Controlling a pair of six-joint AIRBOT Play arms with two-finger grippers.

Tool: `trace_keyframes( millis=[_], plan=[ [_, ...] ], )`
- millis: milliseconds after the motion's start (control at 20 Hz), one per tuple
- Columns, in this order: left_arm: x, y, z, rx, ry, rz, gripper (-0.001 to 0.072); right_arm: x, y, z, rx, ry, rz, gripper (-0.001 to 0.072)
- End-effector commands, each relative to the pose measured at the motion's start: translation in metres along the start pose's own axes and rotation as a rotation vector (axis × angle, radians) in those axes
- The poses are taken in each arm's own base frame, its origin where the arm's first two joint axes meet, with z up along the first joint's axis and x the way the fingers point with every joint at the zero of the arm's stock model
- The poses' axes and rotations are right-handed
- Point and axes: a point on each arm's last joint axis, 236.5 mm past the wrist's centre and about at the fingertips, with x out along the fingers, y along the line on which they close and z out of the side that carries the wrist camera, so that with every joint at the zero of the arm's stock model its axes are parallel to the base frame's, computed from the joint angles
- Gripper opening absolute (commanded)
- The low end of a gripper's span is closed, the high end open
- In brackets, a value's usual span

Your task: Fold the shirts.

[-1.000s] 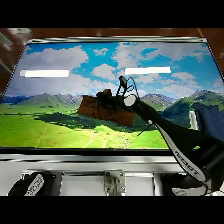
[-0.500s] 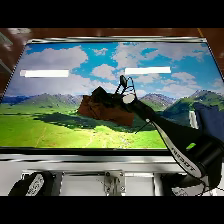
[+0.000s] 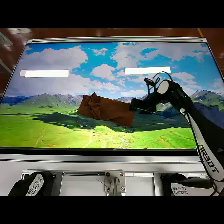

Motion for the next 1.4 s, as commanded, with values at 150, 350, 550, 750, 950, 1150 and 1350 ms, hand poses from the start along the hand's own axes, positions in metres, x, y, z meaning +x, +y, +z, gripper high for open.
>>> trace_keyframes(
  millis=[150,350,550,750,950,1150,1350],
  plan=[
    [0.000,0.017,-0.009,0.043,0.037,0.066,0.0040,0.025,-0.033,-0.006,0.226,-0.039,0.052,0.0678],
    [0.007,0.024,-0.012,0.031,0.054,0.071,0.0040,0.040,-0.021,-0.001,0.256,-0.054,0.140,0.0678],
    [0.012,0.029,-0.016,0.020,0.067,0.071,0.0040,0.059,-0.009,0.003,0.284,-0.042,0.210,0.0678],
    [0.013,0.029,-0.016,0.019,0.068,0.071,0.0040,0.064,0.000,0.030,0.308,-0.146,0.255,0.0677],
    [0.013,0.030,-0.016,0.017,0.070,0.072,0.0040,0.082,0.018,0.020,0.309,-0.100,0.307,0.0624],
    [0.014,0.031,-0.017,0.043,0.074,0.071,0.0040,0.066,0.031,0.030,0.207,-0.130,0.332,0.0065],
    [0.018,0.036,-0.027,0.041,0.096,0.072,0.0040,-0.046,0.026,0.093,0.172,-0.350,0.411,0.0065]
  ],
)
